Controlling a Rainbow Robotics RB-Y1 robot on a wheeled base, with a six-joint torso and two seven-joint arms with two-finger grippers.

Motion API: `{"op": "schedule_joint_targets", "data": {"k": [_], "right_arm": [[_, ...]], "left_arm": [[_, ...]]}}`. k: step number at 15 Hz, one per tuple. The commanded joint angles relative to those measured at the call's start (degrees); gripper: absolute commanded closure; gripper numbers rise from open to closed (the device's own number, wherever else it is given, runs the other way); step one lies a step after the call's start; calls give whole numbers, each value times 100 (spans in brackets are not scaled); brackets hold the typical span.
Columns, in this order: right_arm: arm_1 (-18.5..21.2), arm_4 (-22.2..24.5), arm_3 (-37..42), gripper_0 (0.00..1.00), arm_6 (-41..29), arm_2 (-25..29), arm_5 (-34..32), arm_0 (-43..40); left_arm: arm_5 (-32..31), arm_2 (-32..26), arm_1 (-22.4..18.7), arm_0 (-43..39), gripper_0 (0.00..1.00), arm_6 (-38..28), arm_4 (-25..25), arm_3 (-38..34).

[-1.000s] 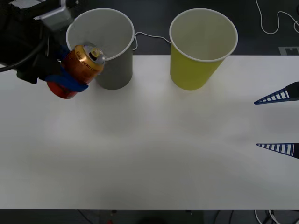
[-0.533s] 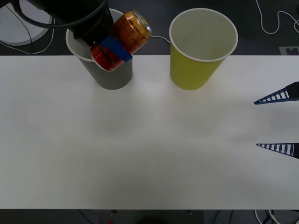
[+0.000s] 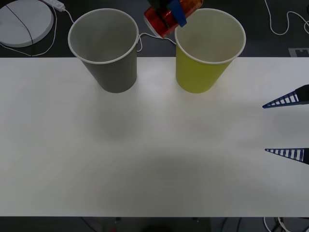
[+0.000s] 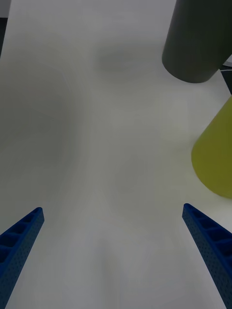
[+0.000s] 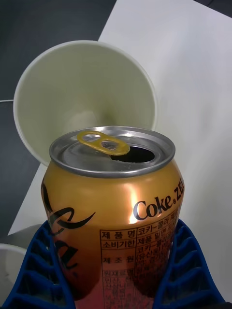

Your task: Put the can into the green bin and the plastic bottle into the gray bin

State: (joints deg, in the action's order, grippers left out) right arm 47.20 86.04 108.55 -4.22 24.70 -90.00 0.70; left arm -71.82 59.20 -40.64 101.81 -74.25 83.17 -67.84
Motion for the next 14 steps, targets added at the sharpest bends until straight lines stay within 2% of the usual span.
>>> {"op": "schedule_joint_targets", "data": {"k": [1,7,14], "right_arm": [[0,0,0,0,0,0,0,0],[0,0,0,0,0,0,0,0],[0,0,0,0,0,0,0,0]], "left_arm": [[212,47,777,330,100,-1,58,1168],[1144,628,2218,805,100,7,199,3058],[1653,628,3185,884,100,42,384,4306]]}}
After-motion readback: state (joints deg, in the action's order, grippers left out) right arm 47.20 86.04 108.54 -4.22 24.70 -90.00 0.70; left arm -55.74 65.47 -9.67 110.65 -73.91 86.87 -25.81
